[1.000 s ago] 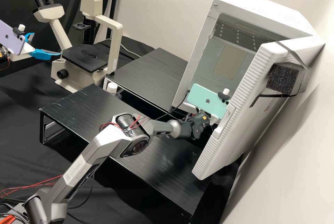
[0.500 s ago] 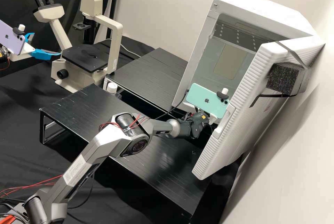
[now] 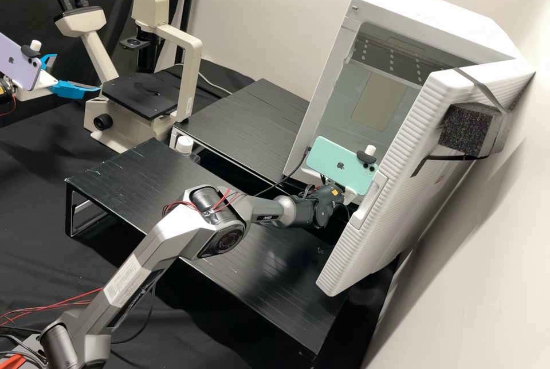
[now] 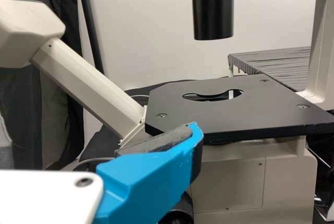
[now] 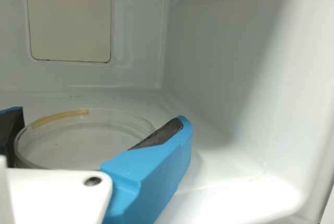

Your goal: Take out the petri dish and place it under the microscope.

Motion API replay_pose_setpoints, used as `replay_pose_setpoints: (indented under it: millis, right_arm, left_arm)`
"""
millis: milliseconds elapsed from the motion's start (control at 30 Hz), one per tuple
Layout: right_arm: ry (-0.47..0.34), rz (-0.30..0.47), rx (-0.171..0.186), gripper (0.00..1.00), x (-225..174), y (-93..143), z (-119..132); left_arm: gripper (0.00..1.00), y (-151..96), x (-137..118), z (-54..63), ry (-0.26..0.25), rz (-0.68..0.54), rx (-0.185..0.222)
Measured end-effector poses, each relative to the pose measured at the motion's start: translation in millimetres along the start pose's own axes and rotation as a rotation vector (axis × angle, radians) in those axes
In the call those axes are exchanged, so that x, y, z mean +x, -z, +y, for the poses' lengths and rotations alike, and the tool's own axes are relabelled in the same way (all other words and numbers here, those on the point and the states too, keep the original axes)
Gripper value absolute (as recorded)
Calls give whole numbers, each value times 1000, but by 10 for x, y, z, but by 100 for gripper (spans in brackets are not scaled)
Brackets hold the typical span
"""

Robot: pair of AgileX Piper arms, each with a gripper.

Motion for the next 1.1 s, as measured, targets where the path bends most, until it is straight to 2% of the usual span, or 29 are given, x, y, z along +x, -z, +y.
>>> replay_pose_setpoints:
  millis: [300, 700, 867, 1000, 1100]
  right_arm:
    - [7, 2, 28, 0, -59, -8, -41]
    - [-32, -6, 28, 0, -455, 46, 246]
    - [-46, 24, 32, 0, -643, 92, 309]
    - [-53, 78, 40, 0, -763, 170, 305]
    - [-54, 105, 65, 0, -885, 208, 262]
  left_arm:
    - [100, 0, 0, 0, 0, 0, 0]
    - [100, 0, 0, 0, 0, 0, 0]
    - [100, 0, 0, 0, 0, 0, 0]
    - [100, 0, 0, 0, 0, 0, 0]
    - [100, 0, 0, 0, 0, 0, 0]
